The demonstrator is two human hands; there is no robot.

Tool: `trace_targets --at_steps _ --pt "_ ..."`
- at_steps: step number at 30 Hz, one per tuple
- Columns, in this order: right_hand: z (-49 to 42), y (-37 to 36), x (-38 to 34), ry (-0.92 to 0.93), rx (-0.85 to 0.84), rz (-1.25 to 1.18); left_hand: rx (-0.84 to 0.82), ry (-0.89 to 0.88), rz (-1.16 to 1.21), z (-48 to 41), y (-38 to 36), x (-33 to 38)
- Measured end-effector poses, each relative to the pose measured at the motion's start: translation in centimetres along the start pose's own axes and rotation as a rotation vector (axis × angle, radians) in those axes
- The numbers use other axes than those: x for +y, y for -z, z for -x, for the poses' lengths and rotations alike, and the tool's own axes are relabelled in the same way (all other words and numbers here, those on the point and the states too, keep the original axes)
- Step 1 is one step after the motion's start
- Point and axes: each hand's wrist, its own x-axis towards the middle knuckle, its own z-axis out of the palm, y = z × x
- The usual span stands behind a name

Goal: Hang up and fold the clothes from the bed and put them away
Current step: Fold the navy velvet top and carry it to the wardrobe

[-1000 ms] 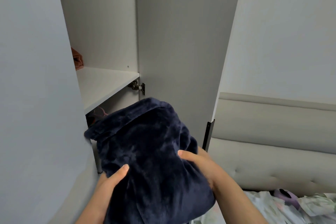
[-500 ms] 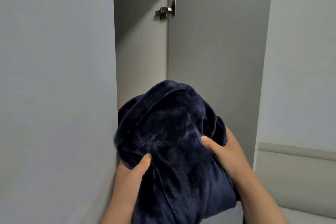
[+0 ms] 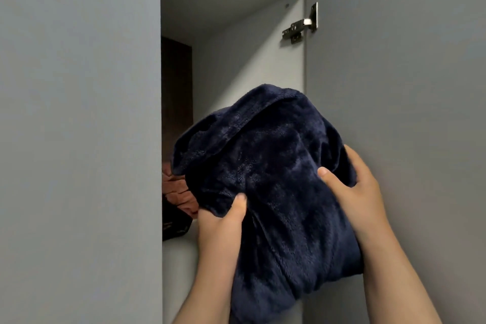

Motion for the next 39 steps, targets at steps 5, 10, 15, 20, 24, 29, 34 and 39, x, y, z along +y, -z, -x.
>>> trace_targets --at_steps 5,10,15,20,24,29,34,39 --pt "-4.7 -2.8 3.2 0.037 -0.028 -0.114 0.155 -0.198 -0.096 -4.8 -2.2 0.4" --pt "-7.9 -5.8 5.9 -0.022 0.017 -0.197 0.261 -0.11 -0.351 -9.0 -4.6 1.8" --pt "-9.5 -8.1 7.3 -0.122 -0.078 -0.237 0.39 -0.04 -0.506 -12.2 -5.0 2.9" --pt "-9.8 -10.5 8.8 -0.261 -0.417 -0.414 0.424 0.005 -0.443 -14.6 -2.6 1.2" --pt "-9.5 -11.9 10.7 -0.283 -0.426 -0.363 0.357 -0.035 -0.28 -13.9 -2.1 -0.4" --pt "-11.4 -12.9 11.4 -0.261 -0.326 -0.359 0.267 -0.051 -0.32 -15.3 -3.8 -1.0" --pt "-13.9 -15.1 11.0 -0.232 -0.234 -0.343 0.488 0.012 -0.393 -19.3 -6.0 0.5" --pt "-16.6 -19.5 10.5 -0.159 -0.278 -0.285 0.709 -0.033 -0.355 -22.4 -4.9 -0.6"
